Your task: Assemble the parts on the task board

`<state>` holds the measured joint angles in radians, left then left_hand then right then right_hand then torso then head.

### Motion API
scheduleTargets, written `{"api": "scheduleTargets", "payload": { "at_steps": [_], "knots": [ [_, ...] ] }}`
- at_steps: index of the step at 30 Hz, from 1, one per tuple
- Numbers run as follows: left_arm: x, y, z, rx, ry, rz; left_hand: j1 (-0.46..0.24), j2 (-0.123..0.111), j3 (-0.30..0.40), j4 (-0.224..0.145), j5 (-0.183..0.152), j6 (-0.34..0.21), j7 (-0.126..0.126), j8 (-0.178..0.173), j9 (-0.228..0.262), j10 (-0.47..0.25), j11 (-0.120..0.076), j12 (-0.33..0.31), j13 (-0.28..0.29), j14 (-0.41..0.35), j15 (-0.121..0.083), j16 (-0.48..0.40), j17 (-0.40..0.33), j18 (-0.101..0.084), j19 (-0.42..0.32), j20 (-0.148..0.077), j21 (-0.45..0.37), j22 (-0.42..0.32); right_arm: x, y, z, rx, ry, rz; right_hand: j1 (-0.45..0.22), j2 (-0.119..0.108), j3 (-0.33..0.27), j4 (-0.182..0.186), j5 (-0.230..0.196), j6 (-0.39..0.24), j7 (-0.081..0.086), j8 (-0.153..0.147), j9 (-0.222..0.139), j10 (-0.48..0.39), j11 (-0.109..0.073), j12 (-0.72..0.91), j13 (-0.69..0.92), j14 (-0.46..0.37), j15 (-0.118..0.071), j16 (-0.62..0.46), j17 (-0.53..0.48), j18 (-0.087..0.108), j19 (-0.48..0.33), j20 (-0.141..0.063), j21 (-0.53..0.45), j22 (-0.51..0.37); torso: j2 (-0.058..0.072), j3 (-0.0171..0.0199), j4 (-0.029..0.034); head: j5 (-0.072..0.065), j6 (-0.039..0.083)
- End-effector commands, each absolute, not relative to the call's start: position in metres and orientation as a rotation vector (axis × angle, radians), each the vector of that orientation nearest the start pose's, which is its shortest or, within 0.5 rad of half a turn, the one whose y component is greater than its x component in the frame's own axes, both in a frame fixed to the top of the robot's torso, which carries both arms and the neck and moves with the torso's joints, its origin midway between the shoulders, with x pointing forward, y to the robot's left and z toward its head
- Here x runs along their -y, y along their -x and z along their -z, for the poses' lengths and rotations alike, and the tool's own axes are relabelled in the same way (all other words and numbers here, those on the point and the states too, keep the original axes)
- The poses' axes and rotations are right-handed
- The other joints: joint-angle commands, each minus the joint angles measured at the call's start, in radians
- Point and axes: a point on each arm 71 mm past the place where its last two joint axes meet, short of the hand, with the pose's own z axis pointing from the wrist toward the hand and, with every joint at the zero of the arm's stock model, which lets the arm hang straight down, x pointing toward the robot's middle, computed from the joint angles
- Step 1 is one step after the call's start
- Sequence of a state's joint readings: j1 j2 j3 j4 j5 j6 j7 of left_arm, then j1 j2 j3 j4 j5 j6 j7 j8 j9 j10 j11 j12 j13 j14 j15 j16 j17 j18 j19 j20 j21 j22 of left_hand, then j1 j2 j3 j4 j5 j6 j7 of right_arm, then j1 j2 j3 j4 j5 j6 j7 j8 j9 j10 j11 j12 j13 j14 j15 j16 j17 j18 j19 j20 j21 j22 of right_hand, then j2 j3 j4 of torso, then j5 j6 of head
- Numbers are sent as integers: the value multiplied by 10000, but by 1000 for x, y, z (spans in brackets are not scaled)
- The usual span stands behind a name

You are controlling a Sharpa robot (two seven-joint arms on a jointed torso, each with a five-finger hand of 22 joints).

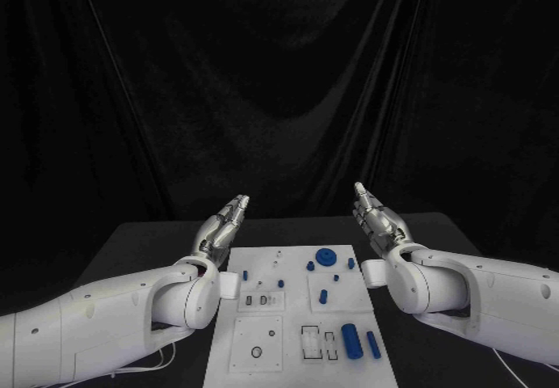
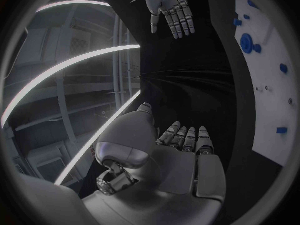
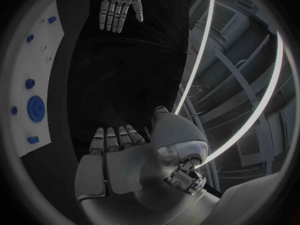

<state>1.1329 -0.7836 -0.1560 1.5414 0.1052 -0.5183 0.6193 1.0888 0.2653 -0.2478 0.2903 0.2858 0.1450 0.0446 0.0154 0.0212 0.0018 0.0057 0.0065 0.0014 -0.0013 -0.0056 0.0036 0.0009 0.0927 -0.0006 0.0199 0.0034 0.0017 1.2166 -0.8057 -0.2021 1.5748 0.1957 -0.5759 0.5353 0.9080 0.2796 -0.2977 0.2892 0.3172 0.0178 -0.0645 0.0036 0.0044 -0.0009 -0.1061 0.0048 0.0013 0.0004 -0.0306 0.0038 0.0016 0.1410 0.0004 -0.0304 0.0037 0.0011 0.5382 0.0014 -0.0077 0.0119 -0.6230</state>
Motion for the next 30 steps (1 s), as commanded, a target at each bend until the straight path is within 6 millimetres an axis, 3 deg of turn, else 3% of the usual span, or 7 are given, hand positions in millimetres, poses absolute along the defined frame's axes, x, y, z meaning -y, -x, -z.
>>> {"api": "scheduleTargets", "payload": {
  "at_steps": [1, 10, 11, 23, 25, 27, 30],
  "knots": [
    [-187, -458, 228, -11890, 11954, 17107, 90, 15, -85, 24, -74, 48, -14, 64, 9, -18, -13, -65, -14, 13, -93, -36, -9, 192, 6, 74, -34, -17, 195, -464, 222, -13289, -13587, -14487, 145, 49, -89, 28, -20, 9, -45, 22, 9, 9, -34, -48, -13, -4, -1080, -38, -16, 191, -4, -147, -37, -11, 1, 2, -2, 2, 2],
    [-188, -457, 227, -11468, 12042, 18169, 83, 12, -101, 25, -84, 27, -30, 61, 6, -18, -16, -65, -14, 13, -89, -36, -9, 193, 6, 78, -34, -17, 195, -464, 222, -13290, -13588, -14488, 160, 29, -101, 20, -127, 20, 54, 24, 11, 9, 81, -48, -13, -4, -962, -38, -16, 236, -4, 9, -37, -11, 1, 2, -2, 2, 2],
    [-189, -460, 232, -11550, 12143, 18592, 82, 17, -103, 26, -83, 22, -30, 60, 5, -18, -13, -65, -14, 13, -83, -36, -9, 192, 6, 81, -34, -17, 203, -466, 227, -13674, -13855, -14915, 167, 30, -101, 19, -122, 19, 79, 24, 11, 9, 116, -48, -13, -4, -919, -38, -16, 250, -4, 76, -37, -11, 1, -23, 30, 51, -159],
    [-189, -461, 234, -11788, 12206, 18696, 206, 123, -80, 12, 250, 66, 16, 69, 12, -18, 37, -65, -14, 13, 3, -36, -9, 173, 6, 144, -34, -17, 200, -467, 229, -13997, -13876, -15395, 347, 14, -66, 10, -34, 135, 434, 58, 37, 27, 563, 63, 28, -4, -419, -38, -16, 351, -4, 707, -37, -11, -8, -13, -8, 60, -318],
    [-189, -461, 234, -11888, 12041, 18700, 224, 132, -75, 11, 281, 53, 23, 66, 10, -18, 46, -65, -14, 13, 11, -36, -9, 169, 6, 147, -34, -17, 201, -468, 228, -14054, -13428, -15386, 513, -31, -39, 2, 101, 171, 534, 68, 44, 32, 777, 117, 42, -4, -193, -38, -16, 360, -4, 916, -37, -11, -5, -13, -5, 51, -378],
    [-188, -461, 234, -12018, 11776, 18709, 299, 148, -52, 2, 397, 42, 39, 64, 8, -18, 68, -65, -14, 13, 32, -36, -9, 154, 6, 155, -34, -17, 201, -469, 226, -14162, -12564, -15397, 657, -44, -16, 9, 167, 164, 436, 63, 41, 29, 1291, 146, 46, -4, 278, -38, -16, 293, -4, 1268, -37, -11, -11, -14, -8, 35, -438],
    [-188, -461, 234, -12244, 11135, 18688, 495, 150, 12, -21, 656, 25, 66, 62, 6, -18, 102, -65, -14, 13, 60, -36, -9, 123, 6, 152, -34, -17, 203, -471, 222, -14463, -10537, -15238, 865, -54, 33, 4, 227, 169, 400, 62, 41, 36, 1635, 195, 55, -4, 614, -38, -16, 276, -4, 1600, -37, -11, -9, -13, -6, 48, -578]
  ]
}}
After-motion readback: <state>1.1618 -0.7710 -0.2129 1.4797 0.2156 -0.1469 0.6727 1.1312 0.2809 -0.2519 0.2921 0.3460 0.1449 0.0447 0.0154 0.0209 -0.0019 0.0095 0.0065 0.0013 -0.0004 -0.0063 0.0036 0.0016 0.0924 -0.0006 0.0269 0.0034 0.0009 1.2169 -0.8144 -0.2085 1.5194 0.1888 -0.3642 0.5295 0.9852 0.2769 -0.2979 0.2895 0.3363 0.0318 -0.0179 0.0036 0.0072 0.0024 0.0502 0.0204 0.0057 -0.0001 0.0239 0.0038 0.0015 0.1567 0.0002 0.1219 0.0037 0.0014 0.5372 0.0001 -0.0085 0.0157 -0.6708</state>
